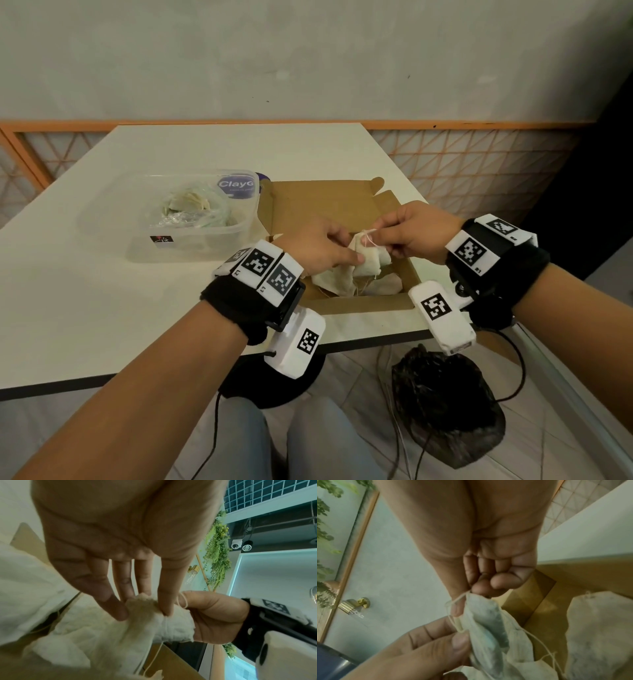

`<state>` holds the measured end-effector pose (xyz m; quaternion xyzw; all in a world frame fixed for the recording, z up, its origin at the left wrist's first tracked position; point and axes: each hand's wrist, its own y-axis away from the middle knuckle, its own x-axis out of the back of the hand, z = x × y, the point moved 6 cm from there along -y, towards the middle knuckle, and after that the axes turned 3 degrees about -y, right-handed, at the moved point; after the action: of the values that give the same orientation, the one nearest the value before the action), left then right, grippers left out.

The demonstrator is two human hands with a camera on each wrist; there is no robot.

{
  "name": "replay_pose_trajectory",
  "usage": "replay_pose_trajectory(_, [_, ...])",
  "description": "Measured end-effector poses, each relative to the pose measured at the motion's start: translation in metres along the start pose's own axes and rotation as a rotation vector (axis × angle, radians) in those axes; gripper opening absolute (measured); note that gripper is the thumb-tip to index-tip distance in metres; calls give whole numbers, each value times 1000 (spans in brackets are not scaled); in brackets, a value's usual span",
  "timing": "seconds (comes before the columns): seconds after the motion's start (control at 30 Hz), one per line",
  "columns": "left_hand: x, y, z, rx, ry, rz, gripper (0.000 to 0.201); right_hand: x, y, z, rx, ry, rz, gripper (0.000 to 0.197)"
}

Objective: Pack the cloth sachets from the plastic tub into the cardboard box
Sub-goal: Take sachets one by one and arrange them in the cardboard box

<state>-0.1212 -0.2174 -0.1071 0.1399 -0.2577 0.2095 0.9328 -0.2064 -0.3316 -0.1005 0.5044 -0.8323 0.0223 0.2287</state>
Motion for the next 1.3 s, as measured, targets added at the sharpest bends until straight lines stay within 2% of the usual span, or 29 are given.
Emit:
replay_pose_trajectory(0.1, [5,1,0,-5,-5,45,9,-1,-2,-1,-2,-1,-12,9])
replay_pose_trajectory(0.27, [13,2,-5,40,-35,71,19,-3,-3,3,-22,-2,-36,7])
replay_pose_trajectory(0.43, [14,3,-10,75,-55,66,15,-5,-2,4,-23,57,-63,11])
replay_pose_trajectory(0.53, [15,3,-14,89,17,69,13,-9,2,2,-9,100,-115,13])
replay_pose_trajectory(0.67, [20,6,-17,85,57,89,8,-5,4,4,0,108,-52,7])
replay_pose_trajectory(0.8, [25,12,-23,85,37,78,10,-4,5,10,-40,105,-36,9])
replay_pose_trajectory(1.03, [33,18,-29,60,25,78,16,-13,9,14,-98,405,-100,20])
replay_pose_trajectory(1.23, [57,30,-40,84,129,188,17,-6,7,13,-108,312,-15,9])
replay_pose_trajectory(1.3, [61,34,-47,91,144,202,18,1,6,14,-105,277,36,13])
